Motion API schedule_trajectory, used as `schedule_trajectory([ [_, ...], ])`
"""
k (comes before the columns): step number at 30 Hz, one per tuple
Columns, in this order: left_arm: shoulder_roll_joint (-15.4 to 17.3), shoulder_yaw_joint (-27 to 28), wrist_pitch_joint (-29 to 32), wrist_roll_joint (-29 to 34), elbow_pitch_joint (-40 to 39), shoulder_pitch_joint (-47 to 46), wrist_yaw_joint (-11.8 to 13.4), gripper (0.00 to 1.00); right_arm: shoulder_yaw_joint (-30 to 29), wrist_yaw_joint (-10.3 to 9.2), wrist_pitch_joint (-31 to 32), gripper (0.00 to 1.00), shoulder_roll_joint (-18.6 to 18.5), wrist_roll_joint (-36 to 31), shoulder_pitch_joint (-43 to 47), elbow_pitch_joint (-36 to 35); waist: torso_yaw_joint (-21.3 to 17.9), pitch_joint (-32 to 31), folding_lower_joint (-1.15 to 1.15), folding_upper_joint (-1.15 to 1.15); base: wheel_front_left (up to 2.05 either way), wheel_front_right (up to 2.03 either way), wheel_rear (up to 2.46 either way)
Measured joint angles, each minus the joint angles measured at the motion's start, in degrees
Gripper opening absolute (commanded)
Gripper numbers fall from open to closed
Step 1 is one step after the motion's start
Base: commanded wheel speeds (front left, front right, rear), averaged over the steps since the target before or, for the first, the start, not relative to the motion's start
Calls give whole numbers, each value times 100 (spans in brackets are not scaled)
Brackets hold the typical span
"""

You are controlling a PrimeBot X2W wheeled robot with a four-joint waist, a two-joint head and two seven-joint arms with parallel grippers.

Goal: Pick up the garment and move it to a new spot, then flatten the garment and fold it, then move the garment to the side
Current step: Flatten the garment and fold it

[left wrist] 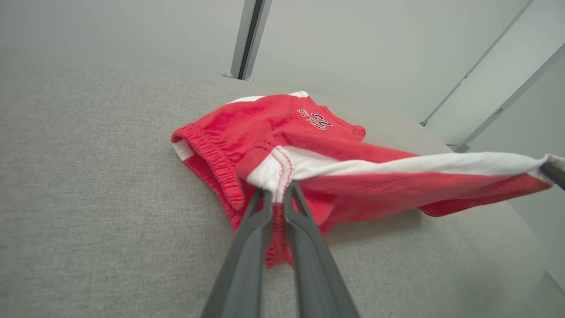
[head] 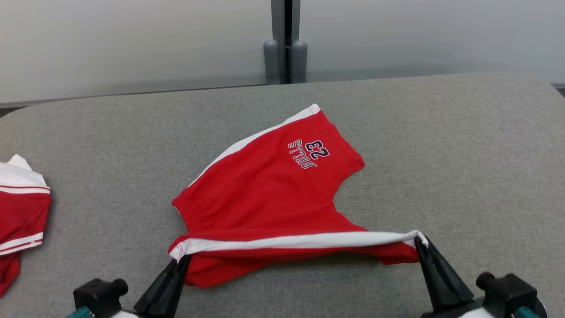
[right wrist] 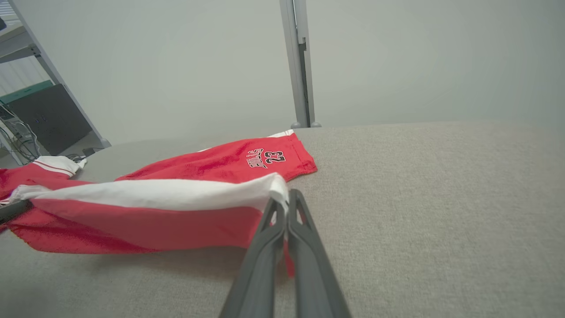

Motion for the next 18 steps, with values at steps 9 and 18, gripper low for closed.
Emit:
schedule_trajectory([
  [9, -125, -102, 113, -107, 790, -1707, -556, 0, -104, 0, 40, 0, 1, -335, -2324, 1111, 402, 912, 0, 0, 0, 0, 0],
  [18, -297, -786, 63, -281, 1705, -3292, -706, 0, -277, 0, -194, 0, 2, -478, -4616, 3257, 903, 1810, 0, 0, 0, 0, 0],
])
